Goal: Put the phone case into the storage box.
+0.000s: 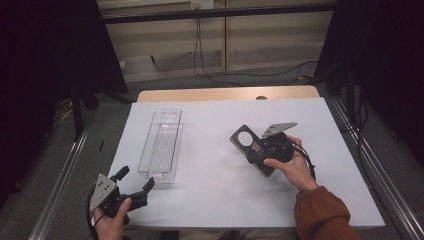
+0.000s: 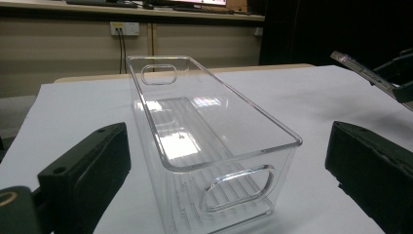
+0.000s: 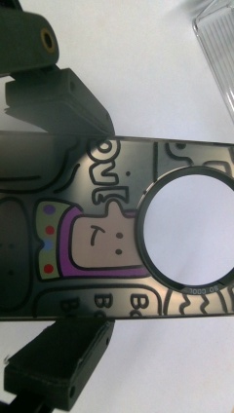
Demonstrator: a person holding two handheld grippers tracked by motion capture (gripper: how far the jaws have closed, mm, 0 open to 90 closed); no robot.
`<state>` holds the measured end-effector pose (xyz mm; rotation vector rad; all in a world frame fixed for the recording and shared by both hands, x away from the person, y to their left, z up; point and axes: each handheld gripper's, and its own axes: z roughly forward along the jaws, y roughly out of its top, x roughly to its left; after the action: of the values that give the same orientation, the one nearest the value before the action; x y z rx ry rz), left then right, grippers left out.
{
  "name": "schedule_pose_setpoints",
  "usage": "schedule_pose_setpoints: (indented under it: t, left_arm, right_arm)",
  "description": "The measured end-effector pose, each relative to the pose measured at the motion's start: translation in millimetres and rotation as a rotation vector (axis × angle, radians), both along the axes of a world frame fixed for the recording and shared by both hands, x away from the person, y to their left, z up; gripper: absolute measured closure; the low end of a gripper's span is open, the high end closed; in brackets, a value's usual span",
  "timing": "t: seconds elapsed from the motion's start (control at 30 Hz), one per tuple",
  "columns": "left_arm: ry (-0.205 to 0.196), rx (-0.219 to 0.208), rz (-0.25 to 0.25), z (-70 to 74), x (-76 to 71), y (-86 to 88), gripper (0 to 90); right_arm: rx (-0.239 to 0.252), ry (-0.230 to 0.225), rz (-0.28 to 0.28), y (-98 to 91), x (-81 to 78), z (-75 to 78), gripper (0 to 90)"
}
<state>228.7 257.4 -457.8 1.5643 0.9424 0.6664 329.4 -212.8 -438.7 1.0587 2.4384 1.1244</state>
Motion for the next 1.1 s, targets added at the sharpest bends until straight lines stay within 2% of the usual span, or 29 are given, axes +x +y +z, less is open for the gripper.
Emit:
schedule_pose_setpoints:
  t: [0.1,0.27,0.33,0.4,0.5,0.53,0.87,1.1]
  left_arm:
    - [0.002,0.000,0.002,0.5,-0.2,-0.2,2.8]
    - [-0.008,-0.017,-0.006,1.0,0.0,-1.7,2.8]
    - [-0.007,-0.004,-0.008,2.1,-0.3,-1.2,2.8]
    - [-0.008,-0.021,-0.021,3.2,-0.7,-2.2,2.8]
    - [-0.007,-0.016,-0.021,4.9,-1.4,-4.3,2.8]
    - [-0.012,-0.027,-0.037,5.2,-1.3,-4.9,2.8]
    - [-0.011,-0.015,-0.081,11.0,-0.8,-10.0,3.2]
    - [-0.003,-0.013,-0.066,13.0,0.6,-14.4,3.5]
  right_arm:
    - [0.006,-0.024,0.003,0.0,-1.8,1.3,12.2]
    - [0.023,-0.033,0.014,0.3,-3.9,2.7,12.2]
    - [0.038,-0.034,0.019,-0.2,-4.5,2.8,12.2]
    - [0.050,-0.037,0.024,-0.5,-5.6,2.6,12.2]
    - [0.051,-0.042,0.027,-0.1,-7.8,2.1,12.2]
    - [0.054,-0.046,0.032,0.1,-8.4,1.9,12.2]
    - [0.116,-0.080,0.082,1.3,-16.8,3.7,12.2]
    - [0.153,-0.097,0.104,3.7,-23.1,5.3,12.2]
